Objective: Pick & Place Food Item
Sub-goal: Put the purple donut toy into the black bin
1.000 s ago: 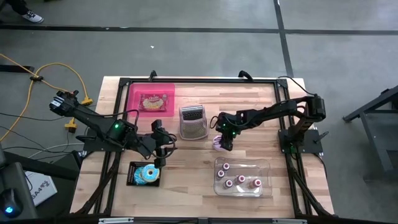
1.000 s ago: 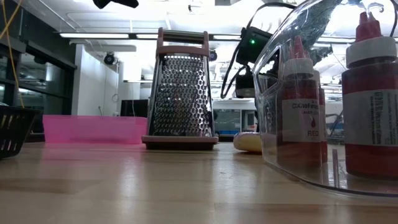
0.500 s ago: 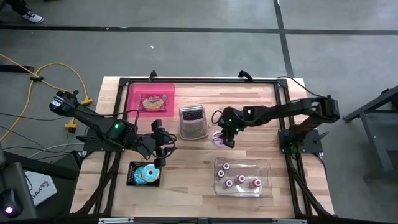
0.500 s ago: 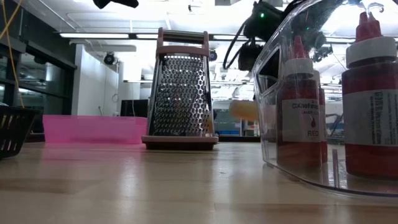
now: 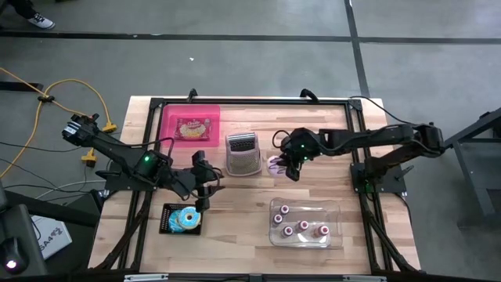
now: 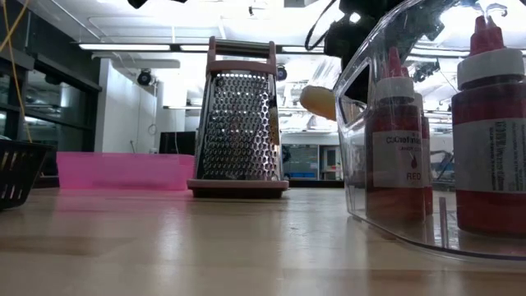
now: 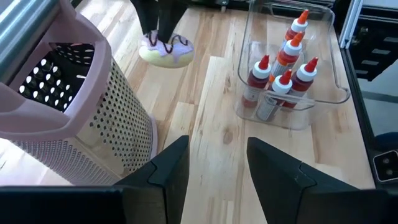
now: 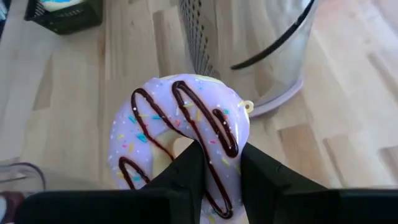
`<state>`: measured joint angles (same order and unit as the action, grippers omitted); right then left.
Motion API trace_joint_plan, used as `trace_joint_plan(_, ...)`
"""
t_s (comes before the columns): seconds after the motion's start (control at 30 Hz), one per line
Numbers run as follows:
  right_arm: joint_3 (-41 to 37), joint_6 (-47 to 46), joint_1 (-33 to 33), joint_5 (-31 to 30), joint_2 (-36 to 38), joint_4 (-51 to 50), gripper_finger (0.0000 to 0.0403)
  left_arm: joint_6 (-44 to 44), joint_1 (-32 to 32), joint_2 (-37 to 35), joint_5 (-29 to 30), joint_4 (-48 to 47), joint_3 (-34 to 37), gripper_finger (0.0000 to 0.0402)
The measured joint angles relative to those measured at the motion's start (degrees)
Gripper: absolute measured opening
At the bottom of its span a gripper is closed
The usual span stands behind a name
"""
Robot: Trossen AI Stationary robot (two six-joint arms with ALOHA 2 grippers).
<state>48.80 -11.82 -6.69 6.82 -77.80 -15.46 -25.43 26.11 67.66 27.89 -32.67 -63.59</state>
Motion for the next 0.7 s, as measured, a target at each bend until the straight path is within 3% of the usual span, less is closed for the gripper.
trace_joint_plan(0.4, 0.02, 3.26, 7.16, -10.21, 1.13, 1.04, 0.0075, -0.02, -0.51, 0.0, 0.09, 6.07, 0.0, 0.0155)
trace_joint_plan(0.7, 1.08, 3.67, 15.28, -24.73, 1.12, -0.95, 0.0076, 0.56, -0.13, 3.36, 0.15, 12.7, -0.02, 0.0155)
